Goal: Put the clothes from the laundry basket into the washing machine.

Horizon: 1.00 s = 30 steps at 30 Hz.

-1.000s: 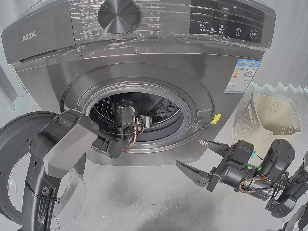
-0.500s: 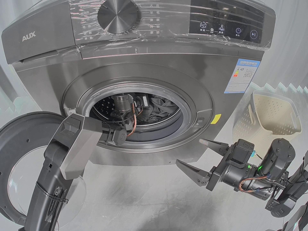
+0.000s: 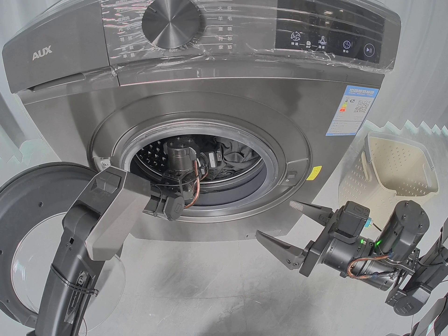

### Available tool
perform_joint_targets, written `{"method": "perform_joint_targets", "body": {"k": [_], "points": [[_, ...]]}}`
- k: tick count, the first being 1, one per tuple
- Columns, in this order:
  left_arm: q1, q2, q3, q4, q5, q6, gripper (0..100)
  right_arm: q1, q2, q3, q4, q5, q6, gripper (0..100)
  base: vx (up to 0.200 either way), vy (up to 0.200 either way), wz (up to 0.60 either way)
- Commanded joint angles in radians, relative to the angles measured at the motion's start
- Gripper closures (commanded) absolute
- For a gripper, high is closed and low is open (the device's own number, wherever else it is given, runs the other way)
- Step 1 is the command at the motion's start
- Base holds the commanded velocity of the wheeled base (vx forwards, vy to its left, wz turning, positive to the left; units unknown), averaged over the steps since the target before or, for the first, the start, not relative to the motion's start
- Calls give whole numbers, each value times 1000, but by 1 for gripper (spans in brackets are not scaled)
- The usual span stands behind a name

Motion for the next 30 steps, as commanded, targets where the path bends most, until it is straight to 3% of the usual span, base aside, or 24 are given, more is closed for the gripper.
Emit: {"method": "perform_joint_targets", "body": {"k": [1, 5, 11, 16, 23, 30], "points": [[-23, -121, 177, -2, 0, 4, 0, -1, 0, 0, -1, 0, 0, 0, 0, 0, 0], [-70, -248, 382, 4, -2, 13, 0, -1, 0, -1, -1, 0, 0, 0, 0, 0, 0], [-123, -357, 525, -9, -14, 16, 0, -1, -1, 0, -1, 0, 0, 0, 0, 0, 0], [-210, -485, 758, -68, -20, 47, 0, -4, -6, 2, -1, 0, 0, 0, 0, 0, 0], [-242, -568, 968, -156, -22, 73, 0, -6, -9, 15, -1, -1, 0, 0, 0, 0, 0], [-351, -819, 1270, -262, -47, 58, 0, -12, -29, 48, -1, -1, 1, 0, 0, 0, 0]]}}
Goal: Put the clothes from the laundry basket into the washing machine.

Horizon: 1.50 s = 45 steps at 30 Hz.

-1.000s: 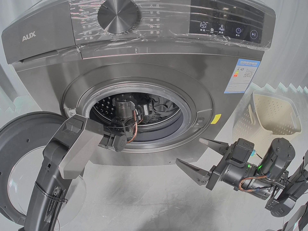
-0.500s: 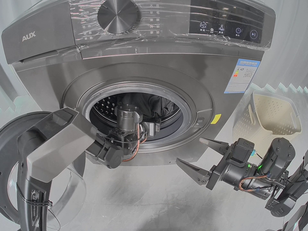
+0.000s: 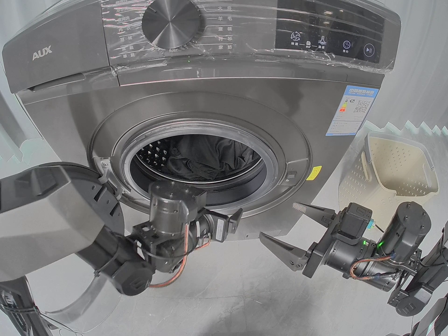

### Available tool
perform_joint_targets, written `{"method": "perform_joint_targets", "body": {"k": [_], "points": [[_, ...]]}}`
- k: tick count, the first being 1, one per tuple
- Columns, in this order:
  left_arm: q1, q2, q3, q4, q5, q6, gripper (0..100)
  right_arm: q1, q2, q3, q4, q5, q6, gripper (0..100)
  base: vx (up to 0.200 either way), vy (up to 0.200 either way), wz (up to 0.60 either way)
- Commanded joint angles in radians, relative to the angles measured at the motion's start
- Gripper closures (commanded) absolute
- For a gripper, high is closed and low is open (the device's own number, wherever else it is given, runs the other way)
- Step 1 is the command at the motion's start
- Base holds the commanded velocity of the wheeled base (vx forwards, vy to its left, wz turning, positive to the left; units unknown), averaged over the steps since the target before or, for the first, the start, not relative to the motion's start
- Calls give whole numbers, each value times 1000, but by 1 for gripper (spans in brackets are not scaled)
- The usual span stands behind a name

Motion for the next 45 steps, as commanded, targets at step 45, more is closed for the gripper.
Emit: {"method": "perform_joint_targets", "body": {"k": [45], "points": [[254, -1380, 784, 224, -38, 42, 0, -456, -928, 268, 636, -198, 6, 0, -120, 0, 0]]}}
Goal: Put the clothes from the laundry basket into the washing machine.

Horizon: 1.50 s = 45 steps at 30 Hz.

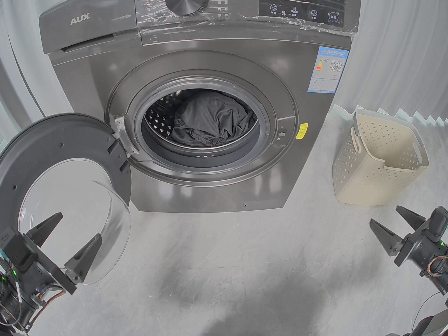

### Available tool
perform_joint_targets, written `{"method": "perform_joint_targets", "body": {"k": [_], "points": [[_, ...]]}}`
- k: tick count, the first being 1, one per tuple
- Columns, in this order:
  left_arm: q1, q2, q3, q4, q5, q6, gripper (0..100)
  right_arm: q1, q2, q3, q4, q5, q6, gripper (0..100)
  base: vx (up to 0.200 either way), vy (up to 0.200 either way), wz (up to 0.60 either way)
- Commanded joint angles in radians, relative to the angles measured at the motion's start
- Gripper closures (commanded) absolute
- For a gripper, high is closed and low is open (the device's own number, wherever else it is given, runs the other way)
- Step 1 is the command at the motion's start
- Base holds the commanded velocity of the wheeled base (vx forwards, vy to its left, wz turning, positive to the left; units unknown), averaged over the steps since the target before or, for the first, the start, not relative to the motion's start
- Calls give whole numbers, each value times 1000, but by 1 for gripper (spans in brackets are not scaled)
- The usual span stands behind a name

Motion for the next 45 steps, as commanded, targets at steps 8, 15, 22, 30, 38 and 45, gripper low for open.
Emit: {"method": "perform_joint_targets", "body": {"k": [8, 15, 22, 30, 38, 45], "points": [[242, -572, 29, 501, -75, -26, 0, -263, -812, 16, 691, -13, -83, 0, -200, 0, 0], [354, -839, 29, 773, -121, -74, 0, -305, -1088, 18, 1058, 25, -61, 0, -29, 0, 0], [398, -883, 29, 915, -141, -71, 0, -447, -1116, -7, 1156, 10, -72, 0, 0, 200, 0], [515, -929, 29, 923, -191, -31, 0, -406, -1167, 2, 1153, 64, -119, 0, 0, 200, 0], [528, -975, 29, 926, -254, -26, 0, -407, -1167, 2, 1153, 65, -121, 0, 0, 200, 0], [530, -975, 29, 928, -234, 18, 0, -407, -1167, 10, 1134, 70, -119, 0, 0, 200, 0]]}}
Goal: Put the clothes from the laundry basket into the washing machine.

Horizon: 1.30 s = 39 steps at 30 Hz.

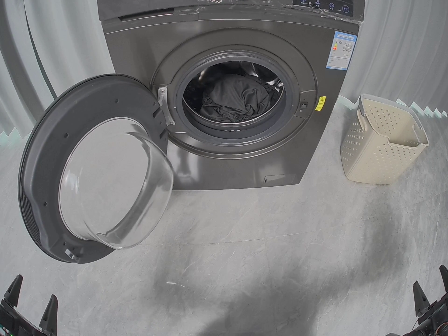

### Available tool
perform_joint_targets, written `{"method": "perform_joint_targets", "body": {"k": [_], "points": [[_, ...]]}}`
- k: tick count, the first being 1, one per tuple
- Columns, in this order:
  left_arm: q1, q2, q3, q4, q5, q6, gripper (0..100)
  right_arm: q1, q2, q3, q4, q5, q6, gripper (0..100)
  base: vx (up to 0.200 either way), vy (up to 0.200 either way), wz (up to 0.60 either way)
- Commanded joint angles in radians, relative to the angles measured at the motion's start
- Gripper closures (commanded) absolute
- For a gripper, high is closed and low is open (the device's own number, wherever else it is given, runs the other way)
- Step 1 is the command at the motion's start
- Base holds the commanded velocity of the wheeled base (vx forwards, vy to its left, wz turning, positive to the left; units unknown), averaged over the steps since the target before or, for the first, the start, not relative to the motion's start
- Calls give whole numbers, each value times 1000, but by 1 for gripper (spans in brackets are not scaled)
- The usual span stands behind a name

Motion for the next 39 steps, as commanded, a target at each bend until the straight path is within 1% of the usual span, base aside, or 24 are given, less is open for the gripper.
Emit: {"method": "perform_joint_targets", "body": {"k": [1, 3, 6, 7, 8, 9, 10, 12, 17, 20, 21, 23, 25, 29, 31, 34, 35, 37, 39], "points": [[1, -17, 18, -11, 25, 9, 0, 0, -15, 12, -12, 4, 1, 0, 0, 0, 0], [1, -17, 5, -36, 46, 6, 0, 0, -15, 16, -25, 5, 1, 0, 0, 0, 0], [5, 5, -65, -65, 54, 6, 0, 2, -15, 16, -25, 5, 1, 0, 0, 0, 0], [10, 22, -102, -62, 54, 7, 0, 2, -15, 16, -25, 7, 1, 0, 0, 0, 0], [10, 22, -102, -62, 54, 7, 0, 2, -15, 16, -25, 7, 1, 0, 0, 0, 0], [10, 72, -162, -58, 43, 7, 0, 0, -15, 16, -25, 8, -1, 0, 0, 0, 0], [8, 97, -177, -59, 40, 7, 0, -2, -15, 16, -25, 8, -1, 0, 0, 0, 0], [-4, 122, -180, -64, 37, 4, 0, -2, -15, 16, -25, 8, 1, 0, 0, 0, 0], [-32, 122, -148, -59, 39, -20, 0, 2, -15, 16, -25, -3, 5, 0, 0, 0, 0], [-33, 129, -137, -64, 40, -20, 0, -2, -15, 18, -23, -4, 5, 0, 0, 0, 0], [-33, 134, -139, -67, 39, -20, 0, -3, -15, 16, -23, -3, -4, 0, 0, 0, 0], [-33, 134, -140, -67, 40, -22, 0, -3, -15, 16, -23, -3, -7, 0, 0, 0, 0], [-33, 134, -139, -67, 40, -22, 0, -3, -15, 16, -25, -4, 4, 0, 0, 0, 600], [-35, 163, -142, -71, 39, -22, 0, 0, -15, 16, -25, -4, 4, 0, 0, 0, 600], [-36, 186, -148, -74, 37, -23, 0, 0, -15, 16, -25, -4, 4, 0, 0, 0, 0], [-38, 283, -169, -130, 14, -30, 0, 0, -15, 16, -23, -4, 4, 0, 0, 0, 0], [-35, 327, -176, -166, 6, -30, 0, 0, -15, 16, -23, -4, 4, 0, 0, 0, 0], [-36, 407, -189, -231, 3, -30, 0, 0, -15, 16, -25, -4, 4, 0, 0, 0, 0], [-35, 499, -200, -288, 3, -22, 0, 2, -15, 16, -25, -4, 4, 0, 0, 0, 0]]}}
